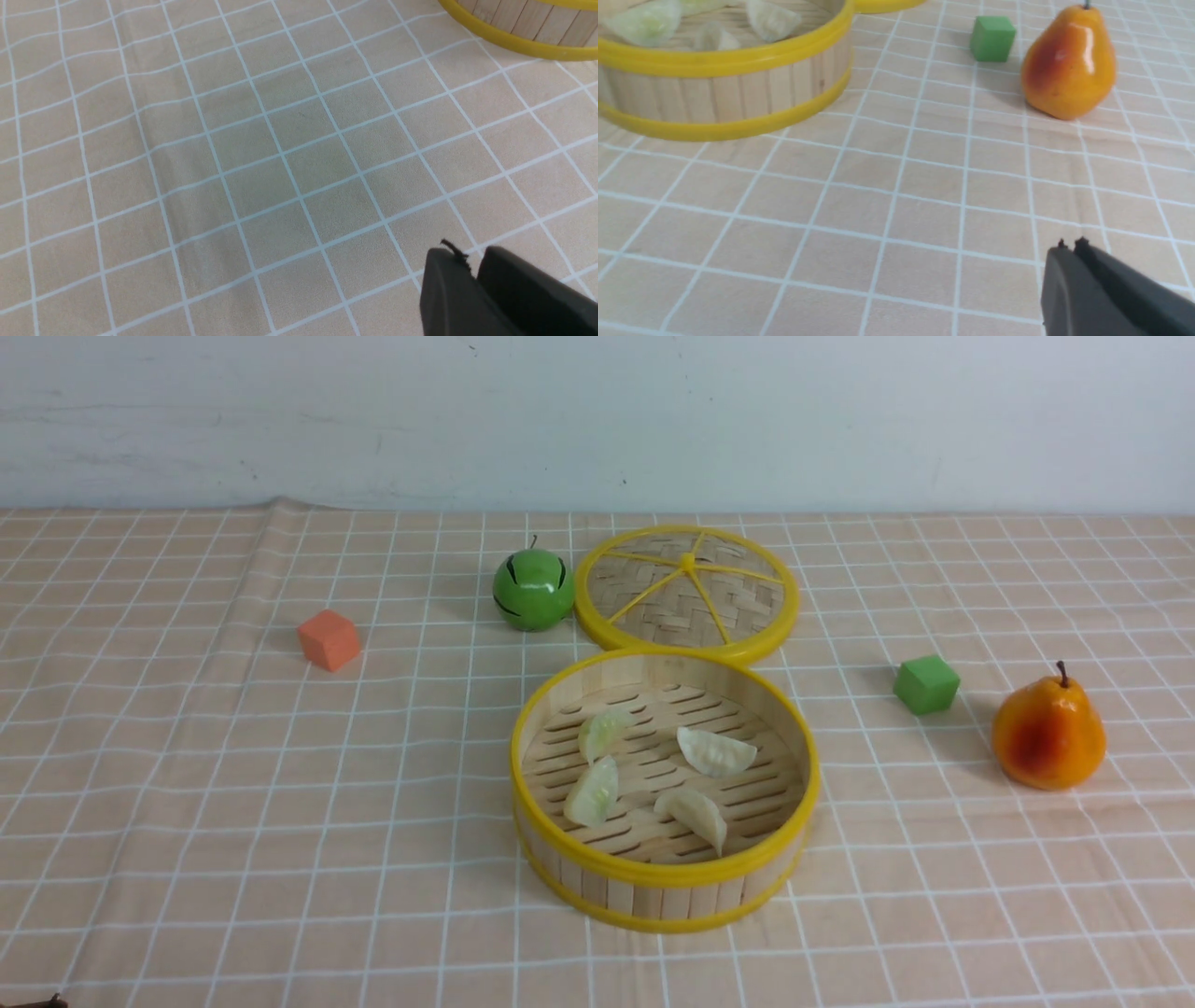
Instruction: Put the dumplings into the steamer on the table with the brown tablecloth.
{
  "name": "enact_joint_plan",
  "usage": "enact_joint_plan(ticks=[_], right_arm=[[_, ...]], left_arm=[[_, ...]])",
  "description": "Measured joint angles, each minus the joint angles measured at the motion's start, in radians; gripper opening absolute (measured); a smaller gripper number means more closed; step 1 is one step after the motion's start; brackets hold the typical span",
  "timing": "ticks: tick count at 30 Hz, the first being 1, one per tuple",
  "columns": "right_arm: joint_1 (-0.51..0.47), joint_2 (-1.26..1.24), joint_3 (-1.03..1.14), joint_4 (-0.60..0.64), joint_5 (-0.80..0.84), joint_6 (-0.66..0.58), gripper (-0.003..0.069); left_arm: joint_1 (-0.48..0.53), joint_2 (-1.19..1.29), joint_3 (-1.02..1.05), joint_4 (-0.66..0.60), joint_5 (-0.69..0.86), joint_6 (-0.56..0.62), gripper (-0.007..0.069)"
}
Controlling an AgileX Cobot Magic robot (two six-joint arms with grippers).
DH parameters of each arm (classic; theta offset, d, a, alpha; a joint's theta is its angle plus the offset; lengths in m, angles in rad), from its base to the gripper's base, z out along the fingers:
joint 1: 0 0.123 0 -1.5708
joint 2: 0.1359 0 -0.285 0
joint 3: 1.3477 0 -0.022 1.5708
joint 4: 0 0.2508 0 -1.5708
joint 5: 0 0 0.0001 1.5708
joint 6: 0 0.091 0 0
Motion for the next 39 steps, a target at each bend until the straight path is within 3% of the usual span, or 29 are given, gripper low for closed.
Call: enact_joint_plan(ticks=[14, 17, 24, 39], right_arm=[[-0.037, -0.006, -0.003, -0.026, 0.015, 0.008, 0.0012], [-0.037, -0.006, -0.003, -0.031, 0.015, 0.042, 0.0012], [-0.037, -0.006, -0.004, -0.046, 0.016, 0.267, 0.0018], [-0.037, -0.006, -0.004, -0.048, 0.019, 0.293, 0.0038]], left_arm=[[0.0, 0.0, 0.0, 0.0, 0.0, 0.0, 0.0092], [0.0, 0.0, 0.0, 0.001, 0.0, 0.0, 0.0092], [0.0, 0.0, 0.0, 0.001, 0.0, 0.0, 0.0092], [0.0, 0.0, 0.0, 0.001, 0.0, 0.0, 0.0102]])
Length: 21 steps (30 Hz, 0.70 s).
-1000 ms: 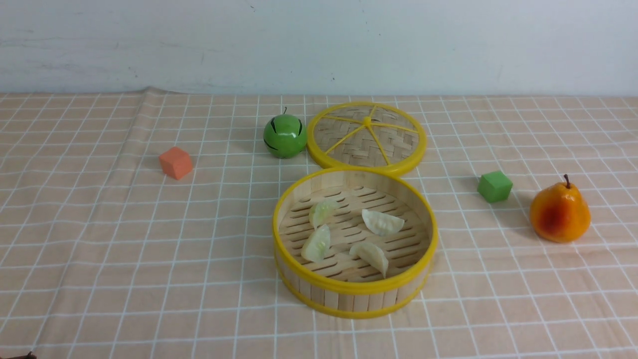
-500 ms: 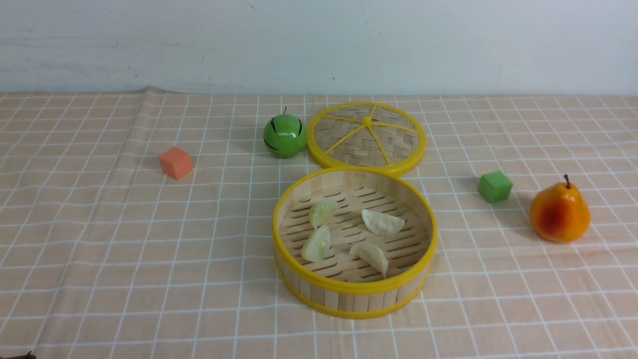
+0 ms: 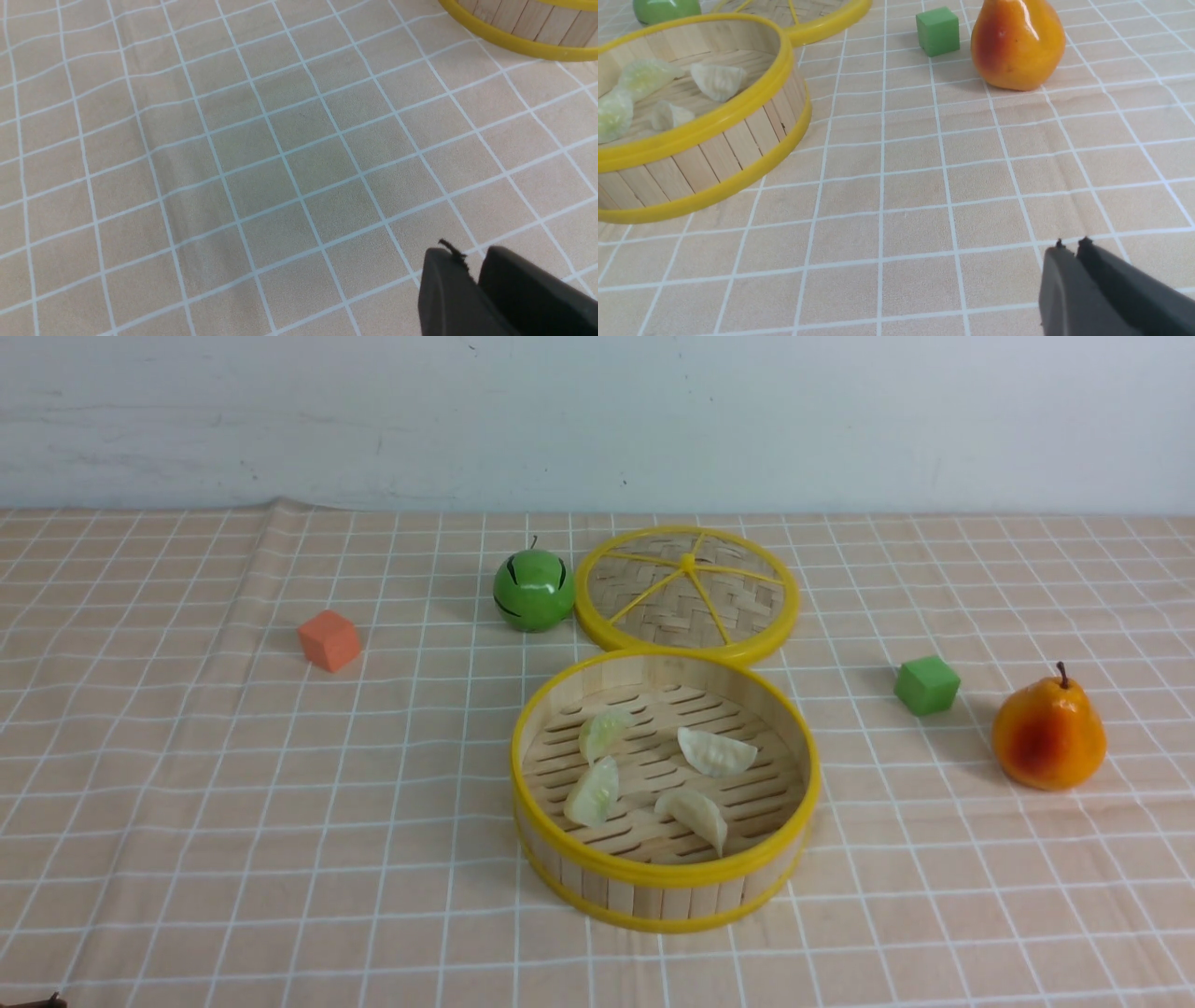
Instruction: Put the dumplings into the steamer on the table with the brown tablecloth.
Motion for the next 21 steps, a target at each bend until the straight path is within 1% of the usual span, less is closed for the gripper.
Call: enact_joint_plan(ticks=[8, 10, 13, 14, 15, 16, 17, 18, 19, 21], right_arm=[[0.0, 0.0, 0.0, 0.0, 0.0, 0.002, 0.0048], [0.0, 0.0, 0.0, 0.0, 0.001, 0.006, 0.005], [0.0, 0.0, 0.0, 0.0, 0.001, 0.016, 0.0054], [0.0, 0.0, 0.0, 0.0, 0.001, 0.017, 0.0055], [0.0, 0.0, 0.0, 0.0, 0.001, 0.017, 0.0056], [0.0, 0.0, 0.0, 0.0, 0.001, 0.017, 0.0058], [0.0, 0.0, 0.0, 0.0, 0.001, 0.018, 0.006], [0.0, 0.0, 0.0, 0.0, 0.001, 0.02, 0.0062], [0.0, 0.0, 0.0, 0.0, 0.001, 0.02, 0.0064], [0.0, 0.0, 0.0, 0.0, 0.002, 0.02, 0.0067]], left_arm=[[0.003, -0.042, 0.039, 0.008, -0.016, 0.007, 0.0108], [0.029, -0.086, 0.076, 0.007, -0.023, 0.039, 0.011], [0.11, -0.168, 0.125, -0.007, -0.011, 0.097, 0.011], [0.158, -0.213, 0.141, -0.018, -0.014, 0.13, 0.011], [0.166, -0.228, 0.147, -0.024, -0.019, 0.137, 0.011], [0.242, -0.292, 0.175, -0.063, -0.055, 0.19, 0.0108], [0.284, -0.333, 0.194, -0.09, -0.09, 0.21, 0.0103], [0.309, -0.366, 0.211, -0.113, -0.118, 0.217, 0.0096], [0.355, -0.402, 0.238, -0.149, -0.16, 0.225, 0.0083], [0.413, -0.434, 0.288, -0.198, -0.219, 0.223, 0.0045]])
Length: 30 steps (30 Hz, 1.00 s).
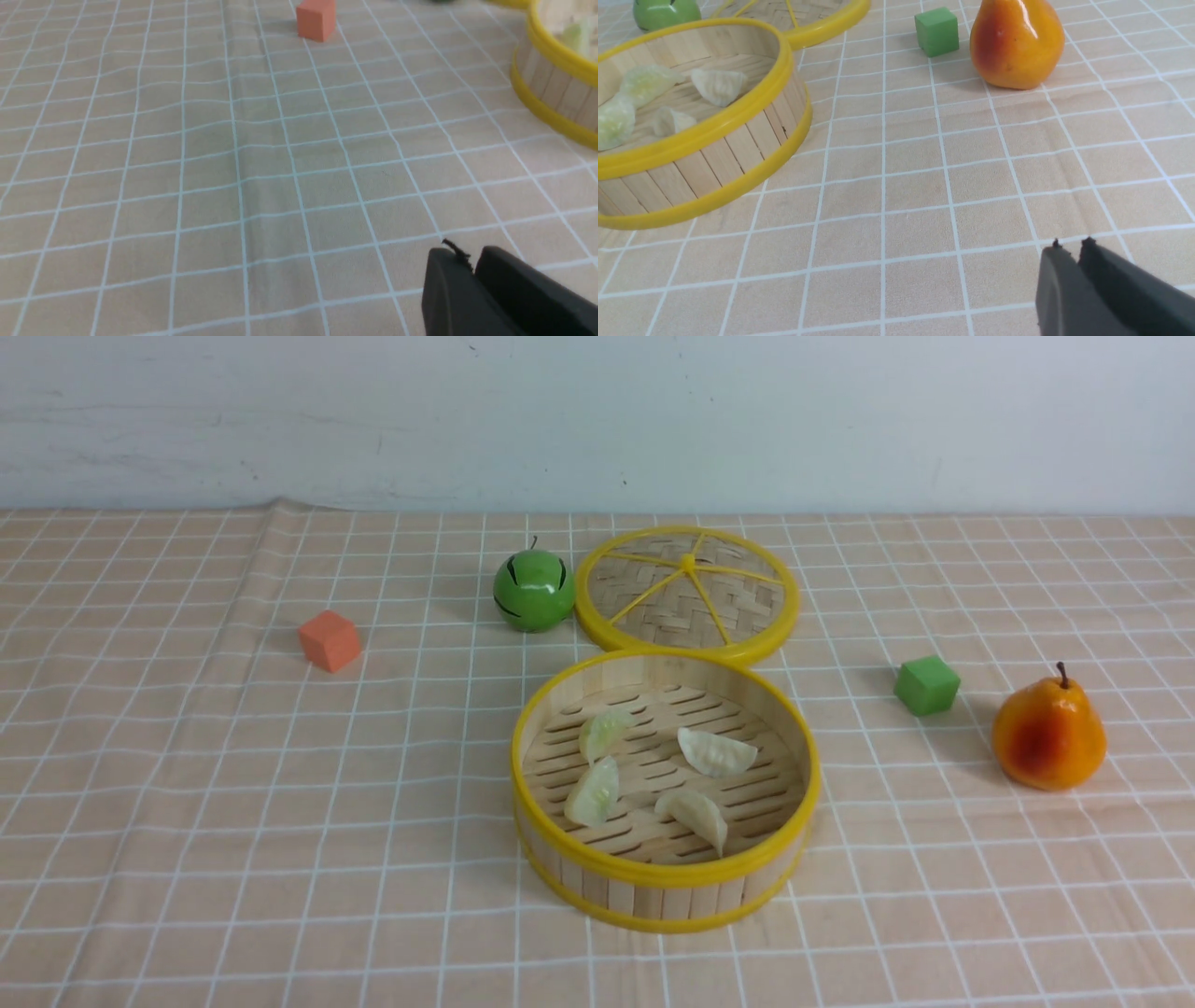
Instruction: Put the dumplings into the steamer on the table with the brown tablecloth.
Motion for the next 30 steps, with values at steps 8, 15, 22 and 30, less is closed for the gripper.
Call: enact_joint_plan(ticks=[8, 15, 22, 30], right_arm=[[0.0, 0.0, 0.0, -0.001, 0.002, 0.001, 0.0078], [0.0, 0.0, -0.001, -0.001, 0.003, 0.001, 0.0084], [0.0, 0.0, -0.001, -0.001, 0.003, 0.001, 0.0089], [0.0, 0.0, -0.001, -0.001, 0.003, 0.001, 0.0097]], left_arm=[[0.112, -0.005, 0.141, -0.105, -0.128, -0.058, -0.0014], [0.115, -0.005, 0.142, -0.135, -0.135, -0.055, -0.0014], [0.115, -0.005, 0.142, -0.142, -0.135, 0.005, -0.0014], [0.115, -0.005, 0.142, -0.145, -0.136, 0.008, -0.0014]])
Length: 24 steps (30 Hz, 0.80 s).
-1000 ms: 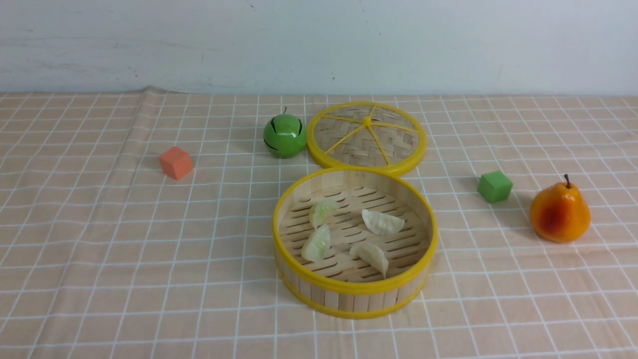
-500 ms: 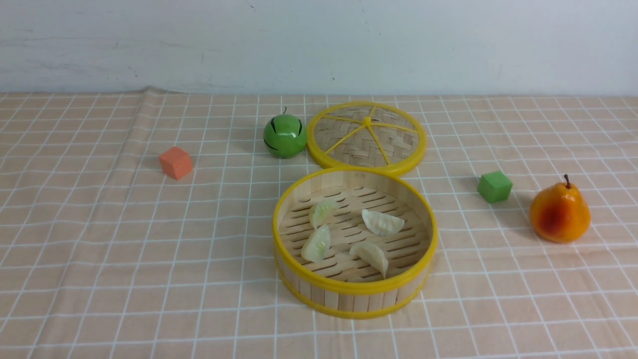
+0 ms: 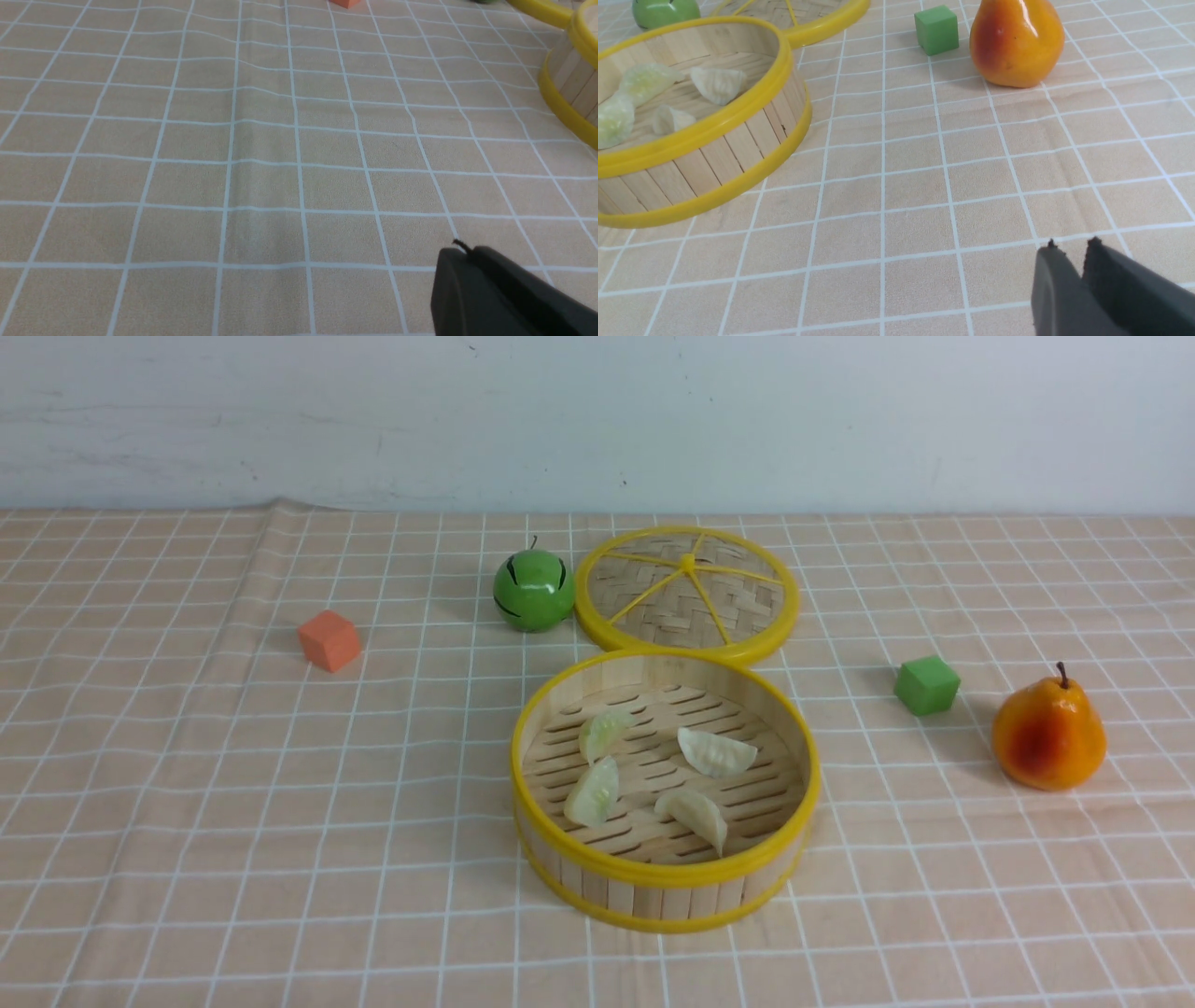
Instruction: Put the dumplings into the steamer on the table with the brown tablecloth.
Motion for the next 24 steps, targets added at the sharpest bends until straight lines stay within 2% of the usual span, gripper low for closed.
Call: enact_joint_plan(ticks=[24], right_arm=[[0.0, 0.0, 0.0, 0.0, 0.001, 0.0, 0.012]], left_arm=[[0.0, 0.0, 0.0, -0.001, -0.002, 0.001, -0.0014]])
